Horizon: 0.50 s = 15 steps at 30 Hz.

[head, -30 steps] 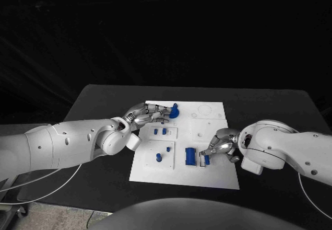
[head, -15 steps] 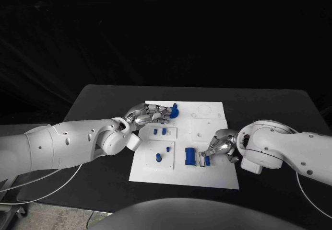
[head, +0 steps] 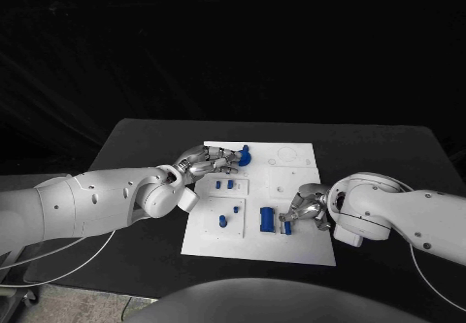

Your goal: Assemble the parts on the task board

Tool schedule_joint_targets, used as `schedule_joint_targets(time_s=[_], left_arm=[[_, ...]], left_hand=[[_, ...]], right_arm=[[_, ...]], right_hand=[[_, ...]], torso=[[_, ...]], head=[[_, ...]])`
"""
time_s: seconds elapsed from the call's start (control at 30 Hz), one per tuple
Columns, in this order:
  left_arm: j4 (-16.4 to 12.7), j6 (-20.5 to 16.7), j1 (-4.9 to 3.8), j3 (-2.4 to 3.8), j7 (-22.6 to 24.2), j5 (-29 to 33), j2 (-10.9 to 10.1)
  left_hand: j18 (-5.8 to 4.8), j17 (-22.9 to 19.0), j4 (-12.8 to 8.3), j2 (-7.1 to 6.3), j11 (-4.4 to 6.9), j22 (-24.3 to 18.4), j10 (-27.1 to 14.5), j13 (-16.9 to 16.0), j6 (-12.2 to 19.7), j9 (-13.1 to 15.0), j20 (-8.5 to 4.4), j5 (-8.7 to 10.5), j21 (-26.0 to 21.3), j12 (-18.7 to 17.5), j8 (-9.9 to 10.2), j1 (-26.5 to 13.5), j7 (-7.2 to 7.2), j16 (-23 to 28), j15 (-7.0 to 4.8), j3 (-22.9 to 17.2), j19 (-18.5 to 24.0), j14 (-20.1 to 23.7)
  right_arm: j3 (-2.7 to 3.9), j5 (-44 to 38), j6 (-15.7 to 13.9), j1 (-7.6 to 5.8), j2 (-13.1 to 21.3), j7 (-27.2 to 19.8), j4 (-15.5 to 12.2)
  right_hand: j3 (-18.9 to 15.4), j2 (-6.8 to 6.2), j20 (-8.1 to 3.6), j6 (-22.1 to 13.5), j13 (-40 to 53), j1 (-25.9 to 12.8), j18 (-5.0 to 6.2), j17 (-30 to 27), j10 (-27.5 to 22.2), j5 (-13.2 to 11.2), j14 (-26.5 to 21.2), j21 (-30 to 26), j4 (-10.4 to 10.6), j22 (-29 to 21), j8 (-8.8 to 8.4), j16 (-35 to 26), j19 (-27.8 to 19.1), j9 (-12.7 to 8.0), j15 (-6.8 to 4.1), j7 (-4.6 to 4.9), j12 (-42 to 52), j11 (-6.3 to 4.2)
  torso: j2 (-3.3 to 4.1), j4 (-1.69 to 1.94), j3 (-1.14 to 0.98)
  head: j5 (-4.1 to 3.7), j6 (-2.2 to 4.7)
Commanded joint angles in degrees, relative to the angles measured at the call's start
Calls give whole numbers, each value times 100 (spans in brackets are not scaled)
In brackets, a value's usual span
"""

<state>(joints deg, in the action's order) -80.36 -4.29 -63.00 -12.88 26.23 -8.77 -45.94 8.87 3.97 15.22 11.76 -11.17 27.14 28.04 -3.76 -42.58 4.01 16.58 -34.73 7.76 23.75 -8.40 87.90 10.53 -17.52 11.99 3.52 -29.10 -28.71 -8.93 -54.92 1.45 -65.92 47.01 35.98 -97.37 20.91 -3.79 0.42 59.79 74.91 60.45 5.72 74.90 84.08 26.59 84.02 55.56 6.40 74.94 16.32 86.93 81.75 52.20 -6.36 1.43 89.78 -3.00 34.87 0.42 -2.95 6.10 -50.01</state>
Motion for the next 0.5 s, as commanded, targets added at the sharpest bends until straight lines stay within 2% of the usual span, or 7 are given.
schedule_joint_targets(time_s=[0.03,0.27,0.5], left_arm=[[-10,131,6,3,22,-5,12],[-5,142,6,3,11,-8,15],[10,160,6,3,3,-10,36]], left_hand=[[-41,2,0,-24,-8,-5,29,-5,-16,7,-7,-21,31,10,-39,43,11,-29,5,-50,-27,-30],[-41,2,0,-24,-8,-5,29,-5,-16,7,-7,-21,31,10,-39,43,11,-29,5,-50,-27,-30],[-42,3,-1,-28,-6,-6,32,-4,-20,7,-6,-25,32,9,-41,48,12,-32,10,-60,-27,-37]], right_arm=[[-4,-11,-92,15,-3,-20,4],[-3,69,-85,20,14,-21,15],[-3,56,-37,23,12,-5,38]], right_hand=[[-9,8,9,-37,1509,-67,49,1014,592,-33,496,-37,-14,662,-15,-11,-46,10,51,-5,22,49],[-50,19,15,-24,1509,-120,55,1005,592,-195,494,-77,10,653,0,-16,-57,8,52,-6,22,49],[-58,30,19,-70,1509,-136,79,925,592,-220,475,-224,17,618,-22,-68,-97,-5,58,7,22,58]], torso=[[-1,0,2],[-6,-1,2],[-1,-1,2]], head=[[6,1],[6,1],[-4,1]])
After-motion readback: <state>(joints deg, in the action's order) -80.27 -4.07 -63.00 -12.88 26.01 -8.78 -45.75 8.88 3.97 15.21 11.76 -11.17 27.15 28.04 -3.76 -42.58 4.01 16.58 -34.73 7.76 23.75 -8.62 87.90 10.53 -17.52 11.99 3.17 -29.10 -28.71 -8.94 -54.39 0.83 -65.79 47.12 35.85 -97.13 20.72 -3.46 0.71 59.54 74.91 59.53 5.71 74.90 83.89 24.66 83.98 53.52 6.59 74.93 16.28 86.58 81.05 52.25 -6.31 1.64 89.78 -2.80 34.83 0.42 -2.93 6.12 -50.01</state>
